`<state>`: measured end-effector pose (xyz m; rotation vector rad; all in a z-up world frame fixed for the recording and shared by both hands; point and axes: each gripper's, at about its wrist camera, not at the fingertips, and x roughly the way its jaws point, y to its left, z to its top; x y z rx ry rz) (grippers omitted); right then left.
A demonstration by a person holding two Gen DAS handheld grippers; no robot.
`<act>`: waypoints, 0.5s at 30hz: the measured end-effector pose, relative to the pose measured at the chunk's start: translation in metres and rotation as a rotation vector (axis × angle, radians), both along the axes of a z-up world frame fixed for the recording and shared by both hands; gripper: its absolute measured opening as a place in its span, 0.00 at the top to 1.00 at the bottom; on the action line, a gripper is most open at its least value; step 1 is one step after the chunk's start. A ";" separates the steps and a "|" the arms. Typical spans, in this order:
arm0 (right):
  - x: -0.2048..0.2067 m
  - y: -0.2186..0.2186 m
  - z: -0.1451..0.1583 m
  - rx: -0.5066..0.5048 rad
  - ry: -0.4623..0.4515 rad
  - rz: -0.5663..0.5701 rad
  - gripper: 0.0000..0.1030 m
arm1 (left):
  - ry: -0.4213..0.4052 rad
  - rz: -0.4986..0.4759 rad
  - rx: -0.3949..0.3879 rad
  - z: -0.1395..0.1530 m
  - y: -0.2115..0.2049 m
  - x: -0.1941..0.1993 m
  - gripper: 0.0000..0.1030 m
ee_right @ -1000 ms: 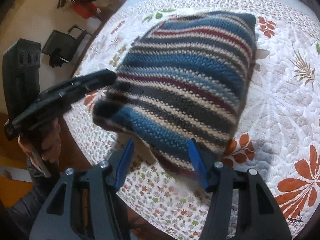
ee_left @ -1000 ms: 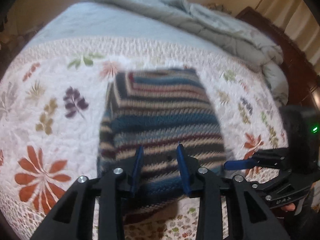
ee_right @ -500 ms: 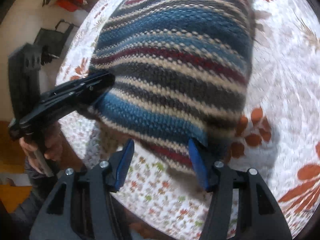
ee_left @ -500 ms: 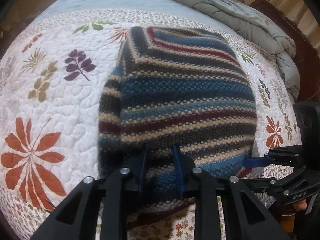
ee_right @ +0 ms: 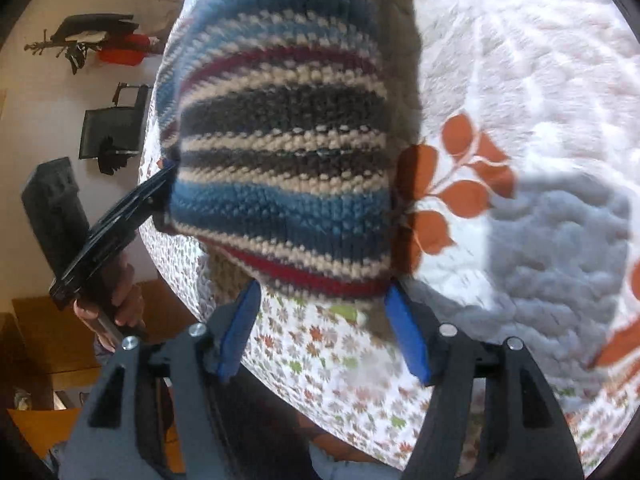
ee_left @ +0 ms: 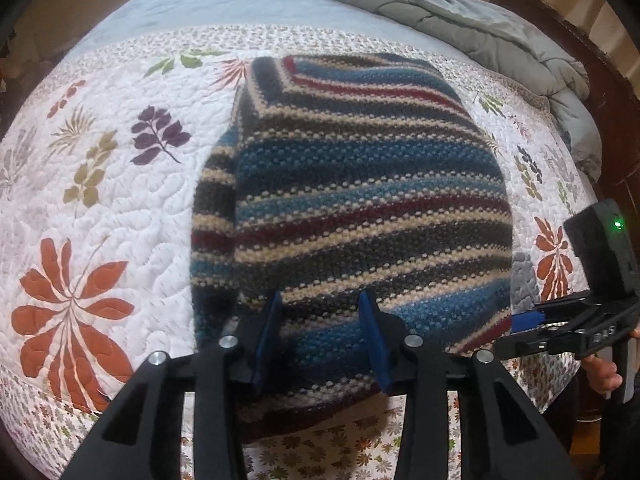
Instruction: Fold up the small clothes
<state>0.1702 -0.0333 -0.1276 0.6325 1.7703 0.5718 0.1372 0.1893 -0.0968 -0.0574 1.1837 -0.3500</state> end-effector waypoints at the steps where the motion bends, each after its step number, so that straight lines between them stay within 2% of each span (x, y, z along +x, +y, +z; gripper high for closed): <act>1: 0.001 0.004 -0.003 0.002 0.002 0.002 0.37 | -0.001 -0.001 0.003 0.000 0.000 0.000 0.60; 10: 0.010 0.002 0.007 0.020 -0.026 0.012 0.38 | -0.026 -0.003 0.024 0.000 -0.008 -0.001 0.60; 12: 0.010 -0.005 0.014 0.026 -0.039 0.005 0.31 | -0.031 -0.005 0.022 0.000 -0.008 -0.002 0.60; 15: 0.009 -0.013 0.026 0.035 -0.076 -0.011 0.28 | -0.039 -0.010 0.018 -0.001 -0.007 -0.003 0.60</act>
